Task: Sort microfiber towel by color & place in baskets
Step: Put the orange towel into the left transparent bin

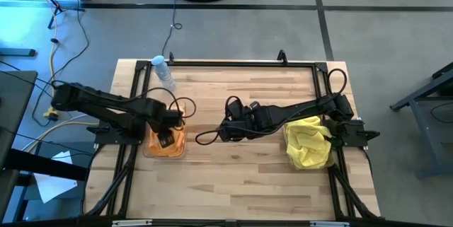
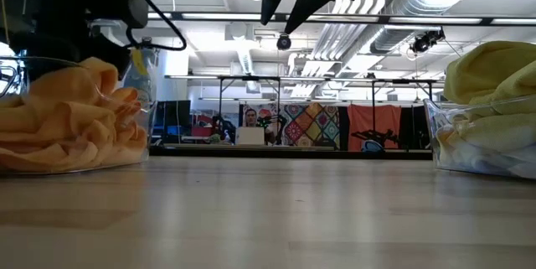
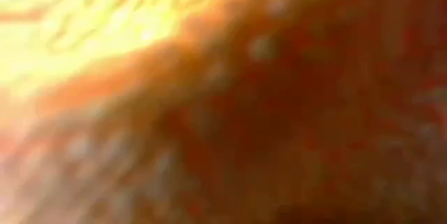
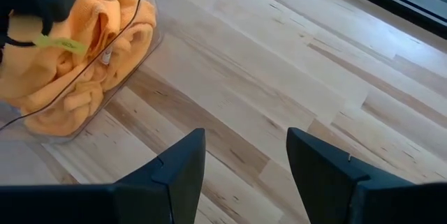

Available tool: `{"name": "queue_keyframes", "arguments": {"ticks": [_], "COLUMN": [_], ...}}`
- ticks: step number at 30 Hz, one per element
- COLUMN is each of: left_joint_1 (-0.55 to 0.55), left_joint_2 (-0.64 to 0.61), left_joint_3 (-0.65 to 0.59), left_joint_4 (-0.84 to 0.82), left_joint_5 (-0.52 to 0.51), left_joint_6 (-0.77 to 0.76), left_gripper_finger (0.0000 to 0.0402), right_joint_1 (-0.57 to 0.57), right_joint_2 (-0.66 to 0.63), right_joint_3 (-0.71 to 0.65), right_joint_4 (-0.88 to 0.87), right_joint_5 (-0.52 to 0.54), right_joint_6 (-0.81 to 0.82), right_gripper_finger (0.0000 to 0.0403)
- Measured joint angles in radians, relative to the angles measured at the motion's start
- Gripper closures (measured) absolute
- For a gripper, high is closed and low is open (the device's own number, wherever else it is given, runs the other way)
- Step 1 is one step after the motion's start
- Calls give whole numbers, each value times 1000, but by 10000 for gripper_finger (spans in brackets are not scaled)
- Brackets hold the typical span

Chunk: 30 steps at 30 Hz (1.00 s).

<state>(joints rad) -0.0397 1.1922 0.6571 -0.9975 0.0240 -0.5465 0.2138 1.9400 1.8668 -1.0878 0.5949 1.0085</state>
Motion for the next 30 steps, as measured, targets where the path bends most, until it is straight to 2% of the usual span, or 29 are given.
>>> {"name": "queue_keyframes", "arguments": {"ticks": [6,18,27,30], "left_joint_1": [-1,-1,-1,-1], "left_joint_2": [-49,-193,-249,-248], "left_joint_3": [70,265,279,279], "left_joint_4": [-91,-277,-278,-277], "left_joint_5": [23,-8,-138,-144], "left_joint_6": [-82,-139,-132,-131], "left_gripper_finger": [278,278,278,278], "right_joint_1": [0,1,1,1], "right_joint_2": [0,0,0,0], "right_joint_3": [0,0,0,0], "right_joint_4": [-3,-3,-3,-3], "right_joint_5": [0,0,0,0], "right_joint_6": [-6,-7,-7,-20], "right_gripper_finger": [206,206,206,206]}}
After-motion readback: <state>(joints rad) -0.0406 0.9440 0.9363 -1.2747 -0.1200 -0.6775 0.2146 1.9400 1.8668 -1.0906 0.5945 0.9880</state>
